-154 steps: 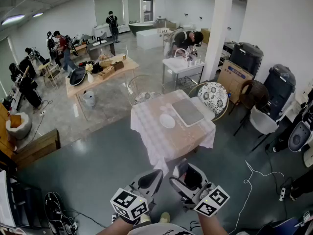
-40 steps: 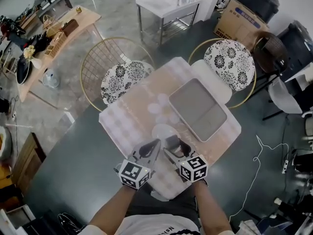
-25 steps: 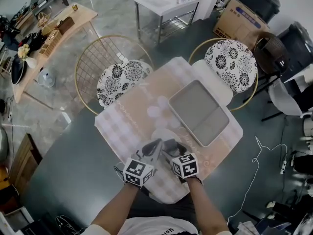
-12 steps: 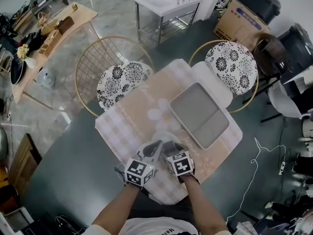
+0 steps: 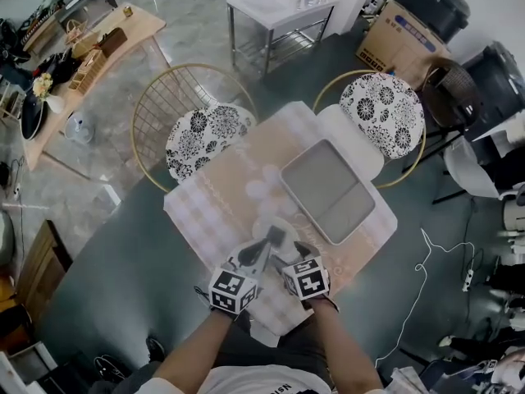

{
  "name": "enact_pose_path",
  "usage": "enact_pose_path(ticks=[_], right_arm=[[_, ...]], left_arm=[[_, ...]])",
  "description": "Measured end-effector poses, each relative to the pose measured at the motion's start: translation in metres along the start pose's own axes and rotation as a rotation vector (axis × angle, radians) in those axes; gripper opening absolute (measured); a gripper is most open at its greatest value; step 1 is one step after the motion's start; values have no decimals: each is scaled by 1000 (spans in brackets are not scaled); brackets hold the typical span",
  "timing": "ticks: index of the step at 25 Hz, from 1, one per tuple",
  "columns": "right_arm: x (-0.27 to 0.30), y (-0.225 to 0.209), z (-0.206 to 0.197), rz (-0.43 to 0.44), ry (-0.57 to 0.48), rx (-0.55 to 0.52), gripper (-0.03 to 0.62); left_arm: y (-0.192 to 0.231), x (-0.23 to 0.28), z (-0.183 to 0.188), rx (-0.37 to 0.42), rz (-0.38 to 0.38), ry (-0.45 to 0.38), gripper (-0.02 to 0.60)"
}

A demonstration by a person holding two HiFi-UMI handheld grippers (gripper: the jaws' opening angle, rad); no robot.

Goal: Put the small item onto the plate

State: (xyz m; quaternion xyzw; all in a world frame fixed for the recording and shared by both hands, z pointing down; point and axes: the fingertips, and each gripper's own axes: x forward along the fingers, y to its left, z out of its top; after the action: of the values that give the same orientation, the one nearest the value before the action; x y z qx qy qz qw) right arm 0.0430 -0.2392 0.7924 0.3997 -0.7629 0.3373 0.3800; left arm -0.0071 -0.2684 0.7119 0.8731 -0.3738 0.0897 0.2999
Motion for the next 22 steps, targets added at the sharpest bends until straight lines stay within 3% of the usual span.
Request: enact_pose_path(ticks=[5,7,8,9,10,22], right_arm=[[-47,24,29,52,-92,10,321],[-68,29,42,45,-151,18,288],[-80,28,49,32,-188,23,214],[-91,27,57,18,-228,28,96],[-102,27,65,14,-267,34,58],[-196,64,139,147,-521,58,17]], left_arm=[[-25,-19,26,-16,-6,-2,4],[-35,-27,36,-22,1,-2,5],[-40,-31,42,-22,5,0,5],[-45,-35,47,-20,8,2,5],[-50,-38,52,-16,10,1,5],[-102,-82,117,5,40,-71,5]])
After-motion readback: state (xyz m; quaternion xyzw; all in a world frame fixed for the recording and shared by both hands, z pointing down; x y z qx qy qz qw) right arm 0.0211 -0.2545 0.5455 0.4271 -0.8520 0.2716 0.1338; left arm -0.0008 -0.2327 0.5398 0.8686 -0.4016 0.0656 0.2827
